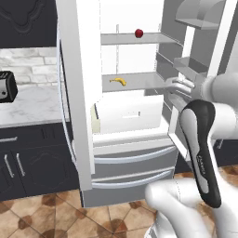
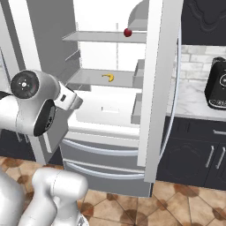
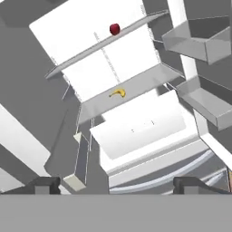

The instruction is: Retrieve the apple and banana from the fridge and place them into the bowl on the dining table.

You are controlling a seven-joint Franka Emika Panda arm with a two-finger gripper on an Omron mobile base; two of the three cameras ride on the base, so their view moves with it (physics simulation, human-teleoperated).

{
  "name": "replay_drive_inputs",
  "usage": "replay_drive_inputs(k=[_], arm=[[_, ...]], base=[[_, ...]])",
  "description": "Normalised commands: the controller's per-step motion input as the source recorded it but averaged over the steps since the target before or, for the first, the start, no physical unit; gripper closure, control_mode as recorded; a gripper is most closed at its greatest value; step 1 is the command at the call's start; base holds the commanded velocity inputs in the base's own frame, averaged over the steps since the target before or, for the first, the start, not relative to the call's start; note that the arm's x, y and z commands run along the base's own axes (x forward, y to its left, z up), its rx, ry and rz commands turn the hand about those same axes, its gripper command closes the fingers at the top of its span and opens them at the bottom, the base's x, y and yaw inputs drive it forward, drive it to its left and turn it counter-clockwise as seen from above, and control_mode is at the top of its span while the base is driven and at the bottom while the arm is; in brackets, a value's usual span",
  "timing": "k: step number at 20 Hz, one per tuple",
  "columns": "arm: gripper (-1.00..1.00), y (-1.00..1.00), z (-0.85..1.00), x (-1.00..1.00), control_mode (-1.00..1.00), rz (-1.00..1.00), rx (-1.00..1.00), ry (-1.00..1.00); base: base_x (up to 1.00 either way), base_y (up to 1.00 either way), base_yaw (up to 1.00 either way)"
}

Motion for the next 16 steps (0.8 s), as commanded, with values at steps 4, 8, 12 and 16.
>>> replay_drive_inputs(k=[4, 8, 12, 16], arm=[[-1.0, -0.1, 0.0, -0.69, -1.0, 0.0, -0.21, -0.06], [-1.0, 0.0, 0.0, -0.61, -1.0, 0.0, -0.26, -0.12], [-1.0, -0.15, 0.03, -0.43, -1.0, 0.0, -0.14, -0.05], [-1.0, -0.3, 0.2, -0.06, -1.0, 0.0, 0.0, 0.01]], base=[[0.0, 0.0, 0.0], [0.0, 0.0, 0.0], [0.0, 0.0, 0.0], [0.0, 0.0, 0.0]])
